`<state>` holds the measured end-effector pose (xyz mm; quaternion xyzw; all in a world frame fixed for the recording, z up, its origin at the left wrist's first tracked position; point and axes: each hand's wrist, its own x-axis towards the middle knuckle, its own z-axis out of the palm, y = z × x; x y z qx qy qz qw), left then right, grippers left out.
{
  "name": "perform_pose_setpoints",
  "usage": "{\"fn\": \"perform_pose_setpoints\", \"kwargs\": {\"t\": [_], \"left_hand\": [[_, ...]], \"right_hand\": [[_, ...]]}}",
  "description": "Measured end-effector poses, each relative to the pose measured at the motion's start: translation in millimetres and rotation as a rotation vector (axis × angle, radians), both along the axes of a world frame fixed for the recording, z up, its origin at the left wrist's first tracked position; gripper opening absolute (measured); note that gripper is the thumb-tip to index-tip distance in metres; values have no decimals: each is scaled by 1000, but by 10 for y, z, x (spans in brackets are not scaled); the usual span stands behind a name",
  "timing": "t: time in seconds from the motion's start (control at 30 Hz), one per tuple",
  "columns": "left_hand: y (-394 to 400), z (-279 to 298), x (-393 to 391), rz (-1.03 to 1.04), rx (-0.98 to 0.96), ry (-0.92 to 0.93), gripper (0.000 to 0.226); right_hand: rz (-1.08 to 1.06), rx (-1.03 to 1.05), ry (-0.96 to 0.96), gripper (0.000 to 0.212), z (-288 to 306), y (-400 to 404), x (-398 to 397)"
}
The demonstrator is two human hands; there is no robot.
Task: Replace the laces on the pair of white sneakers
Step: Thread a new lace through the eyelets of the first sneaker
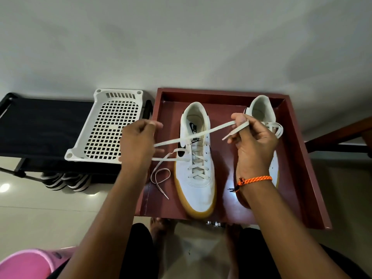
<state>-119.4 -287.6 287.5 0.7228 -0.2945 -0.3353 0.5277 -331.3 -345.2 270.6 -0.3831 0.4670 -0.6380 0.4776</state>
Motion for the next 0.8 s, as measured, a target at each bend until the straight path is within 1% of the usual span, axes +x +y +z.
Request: {"fn": "perform_pose_setpoints", "kwargs": {"t": [0.03, 0.07, 0.1, 0.13, 0.2, 0.27, 0.37, 0.43, 0.53, 0.6, 0.67, 0.73, 0.8], "left_hand": [[3, -19, -28, -30, 17, -130, 25], [4, -17, -68, -91, 2, -217, 23], [-1, -14, -111, -175, -39, -250, 24], [-8, -6, -161, -276, -95, -234, 26], [-17, 10, -287, -455, -215, -128, 29], [-5, 8, -407, -543, -271, -25, 27], [11, -7, -467, -559, -258, 74, 26], [2, -1, -422, -546, -258, 119, 30], [-22, 12, -344, -427, -227, 120, 32], [-20, -7, -294, -325, -192, 43, 28], [-13, -61, -260, -272, -160, -148, 23], [4, -76, -271, -304, -184, -315, 23], [17, -50, -334, -416, -243, -345, 24]], "right_hand": [[66, 7, -2, 11, 11, 20, 20], [144, 17, -6, 11, 22, 45, 39], [223, 26, 0, 12, 27, 70, 62], [299, 29, 19, 12, 28, 96, 87], [399, 12, 82, 11, 20, 135, 129], [426, -21, 151, 9, 17, 157, 148], [415, -38, 212, 8, 6, 158, 150], [379, -24, 201, 7, -10, 146, 142], [259, -13, 172, 9, -27, 99, 93], [201, -4, 162, 7, -41, 64, 48], [205, -1, 179, 7, -58, 53, 33], [267, -11, 221, 8, -66, 66, 44], [359, -47, 262, 11, -57, 91, 72]]}}
